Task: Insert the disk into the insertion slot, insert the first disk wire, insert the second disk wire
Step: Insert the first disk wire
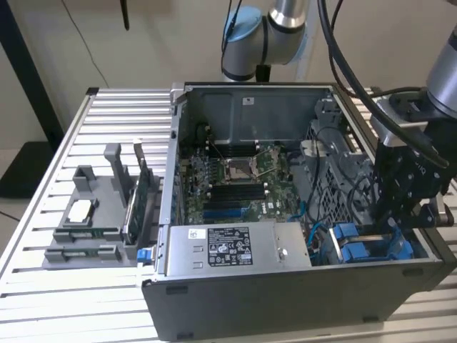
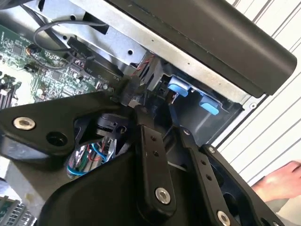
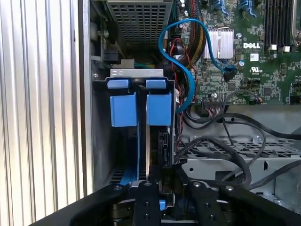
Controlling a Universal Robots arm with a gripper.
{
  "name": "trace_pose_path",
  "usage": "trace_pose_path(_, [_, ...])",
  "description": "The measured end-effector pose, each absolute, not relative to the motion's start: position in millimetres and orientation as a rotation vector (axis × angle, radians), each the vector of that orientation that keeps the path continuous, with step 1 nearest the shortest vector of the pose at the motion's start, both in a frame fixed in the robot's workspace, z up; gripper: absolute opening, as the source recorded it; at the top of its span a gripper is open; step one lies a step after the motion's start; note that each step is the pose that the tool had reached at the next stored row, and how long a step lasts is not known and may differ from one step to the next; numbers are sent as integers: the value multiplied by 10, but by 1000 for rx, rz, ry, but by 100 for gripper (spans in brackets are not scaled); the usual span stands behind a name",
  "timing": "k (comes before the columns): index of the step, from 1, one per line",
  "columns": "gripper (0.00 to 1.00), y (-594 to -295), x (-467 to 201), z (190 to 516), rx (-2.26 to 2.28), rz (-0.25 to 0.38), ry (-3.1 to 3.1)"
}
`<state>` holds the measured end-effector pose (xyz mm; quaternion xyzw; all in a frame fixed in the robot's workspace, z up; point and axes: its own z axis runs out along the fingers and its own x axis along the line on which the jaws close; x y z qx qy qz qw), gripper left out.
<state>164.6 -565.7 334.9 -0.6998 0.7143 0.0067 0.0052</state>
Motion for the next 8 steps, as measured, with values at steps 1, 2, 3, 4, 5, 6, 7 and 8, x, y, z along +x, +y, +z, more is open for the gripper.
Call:
trace_pose_path(1, [27, -5657, 1643, 3375, -2192, 19, 2237])
trace_pose_path(2, [27, -5657, 1640, 3399, -2192, 20, 2237])
trace_pose_path(3, [27, -5657, 1638, 3425, -2192, 19, 2237])
trace_pose_path(4, [27, -5657, 1637, 3448, -2192, 19, 2237])
trace_pose_path(5, [27, -5657, 1634, 3466, -2192, 19, 2237])
trace_pose_path(6, [27, -5657, 1633, 3486, -2192, 19, 2238])
trace_pose_path(7, [27, -5657, 1632, 3505, -2192, 19, 2238])
trace_pose_path(8, [27, -5657, 1631, 3528, -2192, 19, 2237])
